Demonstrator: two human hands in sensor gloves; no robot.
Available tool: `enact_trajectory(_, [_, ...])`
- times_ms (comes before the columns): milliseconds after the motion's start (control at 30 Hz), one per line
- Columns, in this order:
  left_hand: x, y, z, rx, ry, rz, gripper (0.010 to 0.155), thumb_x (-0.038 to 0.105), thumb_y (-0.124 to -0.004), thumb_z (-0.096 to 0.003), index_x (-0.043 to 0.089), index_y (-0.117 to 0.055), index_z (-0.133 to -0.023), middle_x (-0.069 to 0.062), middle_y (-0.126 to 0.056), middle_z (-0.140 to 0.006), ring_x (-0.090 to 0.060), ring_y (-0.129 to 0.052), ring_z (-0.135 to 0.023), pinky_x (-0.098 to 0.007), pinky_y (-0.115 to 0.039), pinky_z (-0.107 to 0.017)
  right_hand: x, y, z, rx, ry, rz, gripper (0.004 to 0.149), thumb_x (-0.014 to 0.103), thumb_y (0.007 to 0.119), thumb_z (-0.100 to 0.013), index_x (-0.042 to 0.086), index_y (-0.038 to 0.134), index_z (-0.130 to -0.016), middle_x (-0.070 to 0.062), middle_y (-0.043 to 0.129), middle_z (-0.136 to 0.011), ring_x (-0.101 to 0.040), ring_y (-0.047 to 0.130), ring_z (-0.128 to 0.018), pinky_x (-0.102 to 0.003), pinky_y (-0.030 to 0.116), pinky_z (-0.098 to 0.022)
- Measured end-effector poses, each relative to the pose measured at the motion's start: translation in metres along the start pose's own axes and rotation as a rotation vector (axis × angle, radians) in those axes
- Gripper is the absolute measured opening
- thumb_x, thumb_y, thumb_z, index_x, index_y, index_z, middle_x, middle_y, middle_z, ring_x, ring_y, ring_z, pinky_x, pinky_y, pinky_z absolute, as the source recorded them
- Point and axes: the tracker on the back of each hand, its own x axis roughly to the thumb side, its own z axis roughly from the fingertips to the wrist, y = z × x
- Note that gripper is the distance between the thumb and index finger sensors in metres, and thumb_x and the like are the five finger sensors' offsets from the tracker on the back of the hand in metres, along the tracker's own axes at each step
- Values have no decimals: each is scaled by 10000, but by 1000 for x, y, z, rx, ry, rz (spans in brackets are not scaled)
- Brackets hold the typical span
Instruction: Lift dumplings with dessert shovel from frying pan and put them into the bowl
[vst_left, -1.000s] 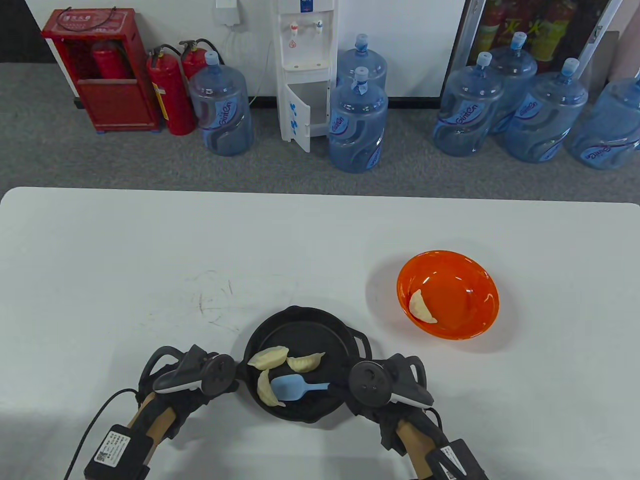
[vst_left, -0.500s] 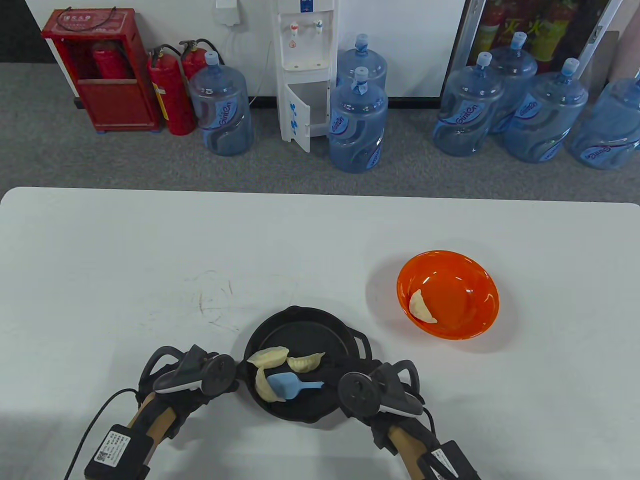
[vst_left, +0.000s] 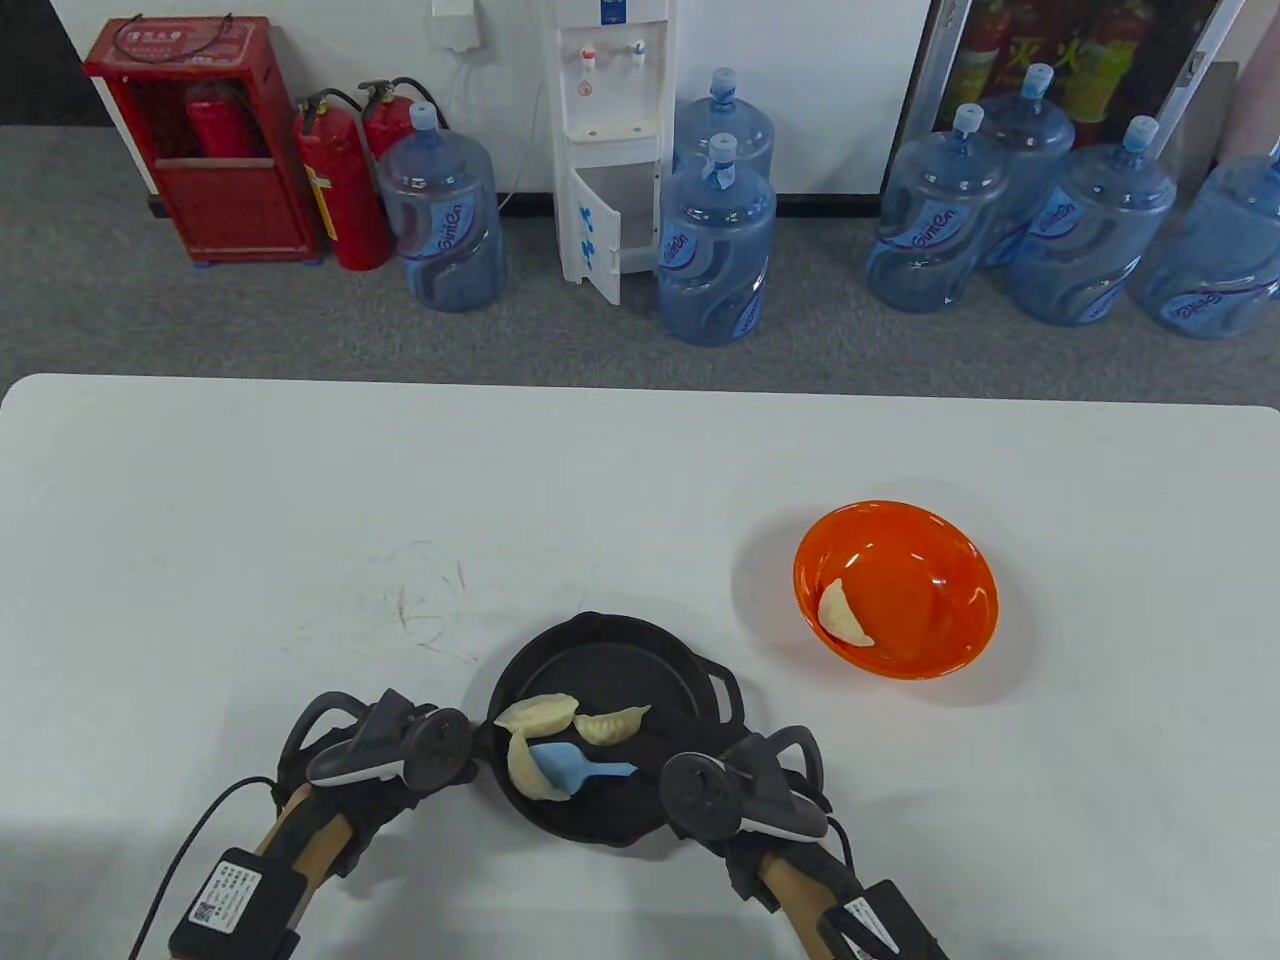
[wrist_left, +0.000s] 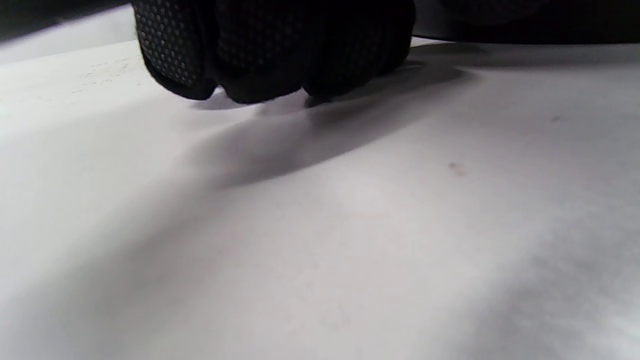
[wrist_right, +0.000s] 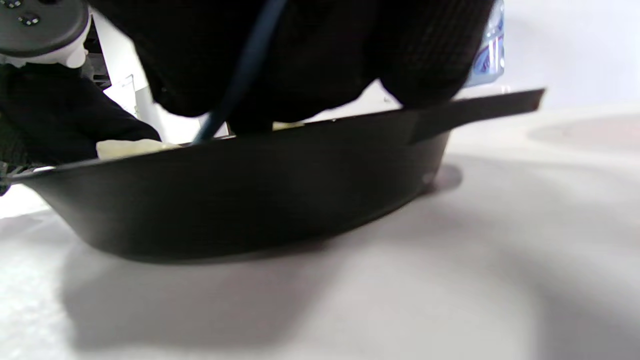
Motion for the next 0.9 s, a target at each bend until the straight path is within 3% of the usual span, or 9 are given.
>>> enact_trajectory(400, [0,0,0,0,0,1,568,564,-594,-471,230,-669,-923,69,-850,-686,-129,-955,-474,-487,-784,-661,-28,-8,3,29,68,-246,424,418,761,-594,253,848,-975,-63,893,-833,-90,906,-467,-421,836,-481])
enact_trajectory(900, [-1,-1,0,0,-5,19,570,566,-595,-471,228,-669,-925,69,-849,-689,-131,-953,-478,-488,-781,-663,-54,-46,17,-150,137,-376,424,417,760,-598,251,845,-978,-65,891,-834,-90,905,-467,-422,834,-480])
